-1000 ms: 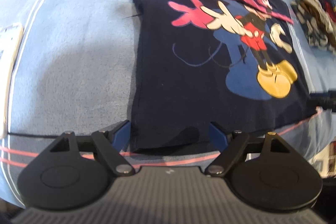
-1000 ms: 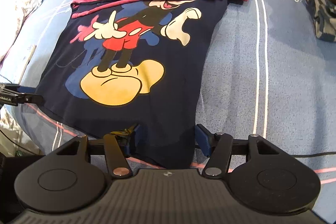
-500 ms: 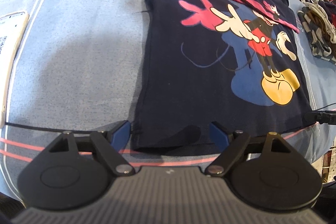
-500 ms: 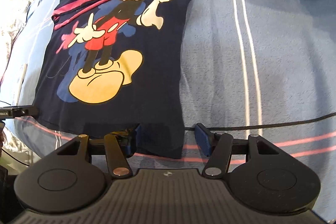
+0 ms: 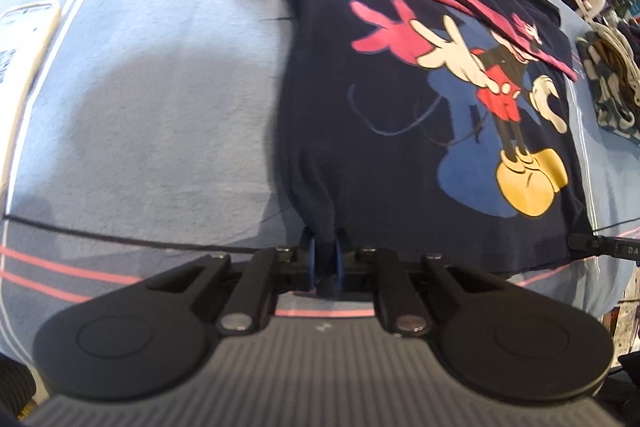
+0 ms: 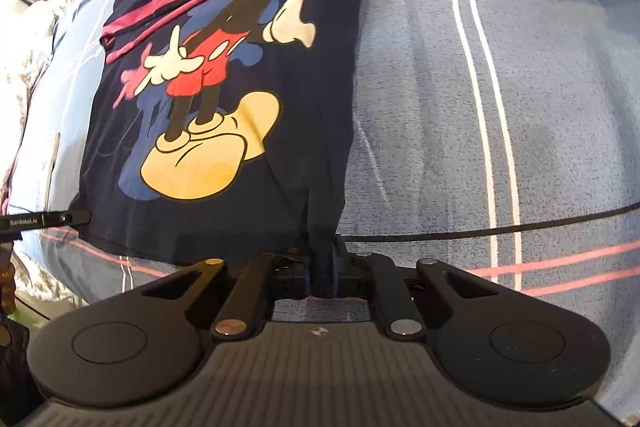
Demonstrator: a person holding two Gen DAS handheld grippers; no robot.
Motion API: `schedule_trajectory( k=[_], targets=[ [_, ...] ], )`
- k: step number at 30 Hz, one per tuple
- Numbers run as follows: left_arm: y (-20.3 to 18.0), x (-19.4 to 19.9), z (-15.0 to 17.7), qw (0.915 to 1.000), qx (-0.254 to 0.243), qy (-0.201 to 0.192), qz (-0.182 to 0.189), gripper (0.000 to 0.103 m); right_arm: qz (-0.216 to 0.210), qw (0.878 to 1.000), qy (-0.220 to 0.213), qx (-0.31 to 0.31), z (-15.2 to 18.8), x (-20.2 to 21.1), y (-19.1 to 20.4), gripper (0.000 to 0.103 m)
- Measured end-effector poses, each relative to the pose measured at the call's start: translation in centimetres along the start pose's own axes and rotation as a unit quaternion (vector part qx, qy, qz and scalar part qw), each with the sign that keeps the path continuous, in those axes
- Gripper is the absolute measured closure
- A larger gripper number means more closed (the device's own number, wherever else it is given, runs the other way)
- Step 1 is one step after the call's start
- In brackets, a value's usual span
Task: Fold small clothes
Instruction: 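Grasp the hem with the left gripper while the right gripper grasps the hem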
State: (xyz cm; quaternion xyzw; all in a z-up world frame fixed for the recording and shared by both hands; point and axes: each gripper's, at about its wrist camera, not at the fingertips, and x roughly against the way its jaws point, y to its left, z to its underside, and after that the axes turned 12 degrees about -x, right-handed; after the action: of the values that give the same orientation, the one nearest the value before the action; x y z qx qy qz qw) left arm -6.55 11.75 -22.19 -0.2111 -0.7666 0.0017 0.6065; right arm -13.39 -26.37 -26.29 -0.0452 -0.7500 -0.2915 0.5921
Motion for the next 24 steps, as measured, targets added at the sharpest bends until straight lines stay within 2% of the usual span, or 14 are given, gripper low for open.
schedule_trajectory(
  k=[7, 12, 17, 21, 24],
  targets=[
    [-0.1, 0.1, -1.4, 0.9998, -0.017, 0.012, -0.009, 0.096, 0.006, 1.0, -0.002, 0.024, -0.6, 0.9, 1.1, 0.094],
    [-1.1, 2.0, -5.8, 0.999, -0.035, -0.027, -0.008, 0.097, -0.025, 0.998, -0.035, 0.043, -3.6, 3.1, 3.5, 0.095],
    [-1.2, 3.4, -12.1, 0.9959, -0.048, -0.076, -0.014, 0.097, -0.068, 0.995, -0.068, 0.025, -9.4, 4.9, 5.1, 0.095],
    [0.1, 2.5, -18.2, 0.9939, -0.042, -0.1, -0.02, 0.097, -0.085, 0.993, -0.088, 0.0, -16.0, 4.7, 5.3, 0.095],
    [0.8, 1.2, -23.0, 0.9912, -0.07, -0.105, -0.038, 0.097, -0.087, 0.991, -0.097, -0.031, -21.2, 3.9, 4.8, 0.095]
  ],
)
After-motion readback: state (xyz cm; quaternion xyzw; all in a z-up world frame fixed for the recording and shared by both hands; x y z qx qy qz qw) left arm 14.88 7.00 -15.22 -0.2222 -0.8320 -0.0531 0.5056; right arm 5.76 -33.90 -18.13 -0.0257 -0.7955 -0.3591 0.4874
